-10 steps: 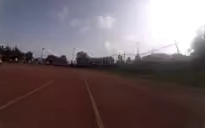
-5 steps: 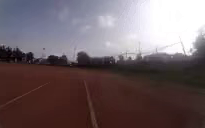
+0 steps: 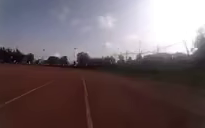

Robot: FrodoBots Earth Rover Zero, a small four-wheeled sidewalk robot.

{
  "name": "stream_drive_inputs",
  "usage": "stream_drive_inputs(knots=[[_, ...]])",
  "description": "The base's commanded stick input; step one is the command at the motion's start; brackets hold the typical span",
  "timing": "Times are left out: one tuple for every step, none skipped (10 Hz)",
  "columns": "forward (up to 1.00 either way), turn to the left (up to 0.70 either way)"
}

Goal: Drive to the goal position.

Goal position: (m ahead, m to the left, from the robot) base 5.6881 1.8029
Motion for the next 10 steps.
stream_drive_inputs(knots=[[0.70, 0.00], [0.70, 0.00], [0.70, 0.00], [0.70, 0.00], [0.70, 0.00], [0.70, 0.00], [0.70, 0.00], [0.70, 0.00], [0.70, 0.00], [0.70, 0.00]])
